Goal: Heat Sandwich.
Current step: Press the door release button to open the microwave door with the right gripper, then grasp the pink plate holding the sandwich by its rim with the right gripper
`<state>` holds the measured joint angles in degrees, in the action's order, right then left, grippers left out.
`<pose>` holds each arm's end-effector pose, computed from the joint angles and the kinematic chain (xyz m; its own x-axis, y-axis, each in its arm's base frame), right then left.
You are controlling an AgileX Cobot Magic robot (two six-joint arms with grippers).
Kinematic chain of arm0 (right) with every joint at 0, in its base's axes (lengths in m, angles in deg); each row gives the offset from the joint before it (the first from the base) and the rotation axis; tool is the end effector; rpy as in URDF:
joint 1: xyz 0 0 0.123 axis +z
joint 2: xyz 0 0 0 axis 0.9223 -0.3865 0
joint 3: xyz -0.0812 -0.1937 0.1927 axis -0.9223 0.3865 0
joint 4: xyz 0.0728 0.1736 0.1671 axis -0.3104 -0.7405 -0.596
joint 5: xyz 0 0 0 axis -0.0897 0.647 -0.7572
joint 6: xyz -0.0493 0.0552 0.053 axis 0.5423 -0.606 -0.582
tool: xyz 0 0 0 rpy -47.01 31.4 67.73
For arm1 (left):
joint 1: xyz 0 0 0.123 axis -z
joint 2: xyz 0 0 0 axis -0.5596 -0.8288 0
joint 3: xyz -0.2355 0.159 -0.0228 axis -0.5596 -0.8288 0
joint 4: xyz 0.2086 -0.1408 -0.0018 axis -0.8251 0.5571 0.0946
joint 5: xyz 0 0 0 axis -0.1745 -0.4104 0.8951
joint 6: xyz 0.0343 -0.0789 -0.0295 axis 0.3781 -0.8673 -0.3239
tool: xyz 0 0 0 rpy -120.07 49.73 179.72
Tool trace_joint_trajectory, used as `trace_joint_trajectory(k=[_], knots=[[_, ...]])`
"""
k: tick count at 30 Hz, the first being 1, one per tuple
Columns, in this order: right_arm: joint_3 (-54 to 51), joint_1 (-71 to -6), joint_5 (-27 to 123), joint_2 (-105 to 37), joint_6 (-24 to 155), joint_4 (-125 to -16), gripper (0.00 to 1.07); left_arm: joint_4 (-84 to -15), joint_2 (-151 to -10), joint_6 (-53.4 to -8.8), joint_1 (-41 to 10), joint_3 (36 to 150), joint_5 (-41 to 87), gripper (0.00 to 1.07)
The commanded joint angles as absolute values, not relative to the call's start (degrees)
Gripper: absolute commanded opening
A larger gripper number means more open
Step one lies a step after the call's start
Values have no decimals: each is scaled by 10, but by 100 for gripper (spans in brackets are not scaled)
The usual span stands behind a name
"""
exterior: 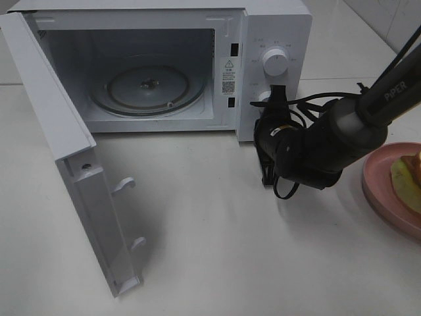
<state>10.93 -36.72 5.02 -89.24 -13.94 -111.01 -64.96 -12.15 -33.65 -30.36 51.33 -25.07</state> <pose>0.3609 0.1635 0.0864 0.0180 0.9984 0.0537 0.3762 -0.0565 0.9248 -0.0043 0.0016 0.2787 -0.4304 0.0568 -0.9009 0.0641 0.9974 0.0322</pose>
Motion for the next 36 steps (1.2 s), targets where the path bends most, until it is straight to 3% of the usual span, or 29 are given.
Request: trace_joint_trajectory(k=[1, 17, 36], knots=[[56, -394, -64, -886, -131, -1068, 3, -646, -106, -336, -305, 511, -246, 89], [71, -394, -28, -868, -100, -1068, 2, -646, -106, -336, -305, 511, -246, 89], [196, -392, 178, -789, -67, -991, 2, -646, -106, -336, -305, 511, -246, 89]])
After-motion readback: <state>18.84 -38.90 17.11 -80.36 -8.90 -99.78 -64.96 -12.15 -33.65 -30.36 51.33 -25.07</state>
